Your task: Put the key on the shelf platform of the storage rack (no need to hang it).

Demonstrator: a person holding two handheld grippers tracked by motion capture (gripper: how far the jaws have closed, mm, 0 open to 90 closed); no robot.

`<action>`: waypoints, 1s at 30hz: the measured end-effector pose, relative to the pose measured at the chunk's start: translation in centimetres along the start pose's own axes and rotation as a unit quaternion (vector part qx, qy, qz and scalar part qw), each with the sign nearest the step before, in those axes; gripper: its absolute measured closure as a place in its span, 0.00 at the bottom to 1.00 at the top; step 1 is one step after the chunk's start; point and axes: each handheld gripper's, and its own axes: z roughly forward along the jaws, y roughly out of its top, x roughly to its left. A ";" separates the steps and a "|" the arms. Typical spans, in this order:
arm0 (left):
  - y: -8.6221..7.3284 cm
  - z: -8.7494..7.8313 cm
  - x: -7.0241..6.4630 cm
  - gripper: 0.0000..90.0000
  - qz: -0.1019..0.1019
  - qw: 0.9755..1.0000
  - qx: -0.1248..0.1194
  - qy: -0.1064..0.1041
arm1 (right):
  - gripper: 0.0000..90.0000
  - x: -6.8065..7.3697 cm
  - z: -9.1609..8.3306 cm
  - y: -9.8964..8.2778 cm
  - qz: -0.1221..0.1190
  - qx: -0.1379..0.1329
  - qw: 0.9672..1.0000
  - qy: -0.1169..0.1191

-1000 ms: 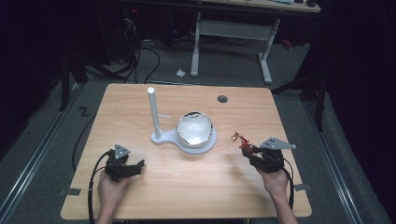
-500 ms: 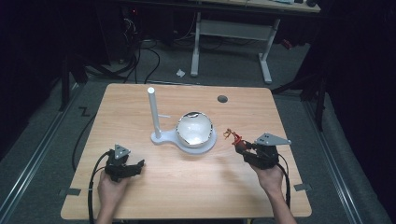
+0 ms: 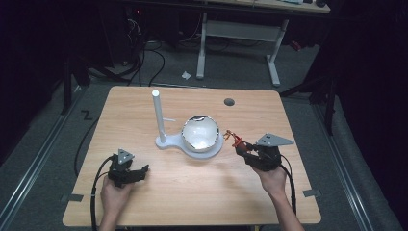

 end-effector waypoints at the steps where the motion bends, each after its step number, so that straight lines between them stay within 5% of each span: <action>1: 0.0 0.0 0.0 0.25 0.000 1.000 0.000 0.000 | 0.72 0.1 0.1 0.1 -0.001 0.000 1.000 0.001; 30: 0.0 0.0 0.0 0.25 0.000 1.000 0.000 0.000 | 0.72 1.9 2.9 3.7 -0.024 0.001 0.998 0.050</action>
